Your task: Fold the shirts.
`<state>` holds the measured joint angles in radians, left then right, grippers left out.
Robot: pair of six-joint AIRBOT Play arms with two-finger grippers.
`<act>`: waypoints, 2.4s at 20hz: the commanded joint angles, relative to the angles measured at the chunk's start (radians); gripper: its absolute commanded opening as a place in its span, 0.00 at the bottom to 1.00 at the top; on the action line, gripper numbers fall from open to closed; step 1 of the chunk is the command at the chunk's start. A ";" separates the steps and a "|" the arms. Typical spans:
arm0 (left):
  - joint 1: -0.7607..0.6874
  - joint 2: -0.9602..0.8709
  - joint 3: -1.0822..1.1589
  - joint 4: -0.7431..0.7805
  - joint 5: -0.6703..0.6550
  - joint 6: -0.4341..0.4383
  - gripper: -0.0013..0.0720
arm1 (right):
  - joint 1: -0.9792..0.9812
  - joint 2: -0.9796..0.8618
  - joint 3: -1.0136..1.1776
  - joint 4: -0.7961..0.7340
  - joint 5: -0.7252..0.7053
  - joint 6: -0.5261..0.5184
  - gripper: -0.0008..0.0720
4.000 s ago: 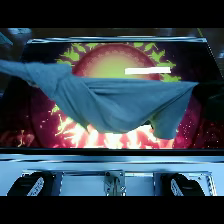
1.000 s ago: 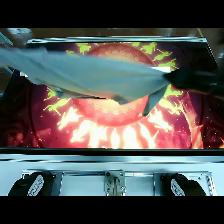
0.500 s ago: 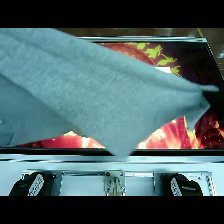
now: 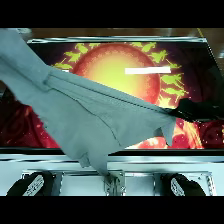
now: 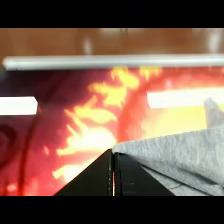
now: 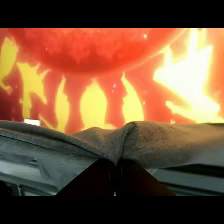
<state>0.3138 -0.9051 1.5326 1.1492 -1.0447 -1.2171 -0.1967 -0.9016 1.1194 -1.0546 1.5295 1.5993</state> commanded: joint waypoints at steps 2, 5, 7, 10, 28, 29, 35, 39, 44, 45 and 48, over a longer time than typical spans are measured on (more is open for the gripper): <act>-0.119 -0.214 -0.177 -0.024 0.085 0.001 0.06 | -0.001 -0.315 -0.127 0.202 -0.437 -0.104 0.10; -0.212 -0.398 -0.180 -0.024 0.084 -0.015 0.06 | 0.014 -0.489 -0.127 0.360 -0.630 -0.136 0.11; -0.265 -0.504 -0.179 -0.024 0.066 -0.071 0.06 | 0.037 -0.565 -0.127 0.397 -0.717 -0.155 0.11; -0.301 -0.611 -0.179 -0.024 0.024 -0.148 0.14 | 0.078 -0.606 -0.127 0.403 -0.780 -0.172 0.37; 0.042 -0.354 -1.018 -0.423 -0.217 0.028 1.00 | -0.423 -0.413 0.040 -0.020 -0.058 -0.279 0.96; -0.006 -0.369 -1.032 -0.454 -0.168 0.028 1.00 | -0.409 -0.423 0.040 -0.024 -0.064 -0.280 0.96; -0.252 -0.484 -1.029 -0.653 -0.030 0.064 1.00 | -0.356 -0.502 0.040 -0.029 -0.120 -0.290 0.96; -0.289 -0.515 -1.029 -0.673 0.059 0.026 0.66 | -0.356 -0.544 0.040 -0.132 -0.121 -0.341 0.96; -0.289 -0.513 -0.969 -0.705 0.063 0.058 0.06 | -0.356 -0.625 0.040 -0.174 -0.119 -0.386 0.96; -0.289 -0.512 -0.949 -0.705 0.062 0.058 0.06 | -0.356 -0.646 0.040 -0.151 -0.115 -0.391 0.96; -0.289 -0.506 -0.901 -0.703 0.054 0.106 0.06 | -0.311 -0.706 0.040 -0.136 -0.118 -0.415 0.96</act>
<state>0.0261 -1.4136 0.5922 0.4515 -0.9882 -1.1496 -0.5358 -1.5558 1.1595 -1.2007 1.4136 1.2110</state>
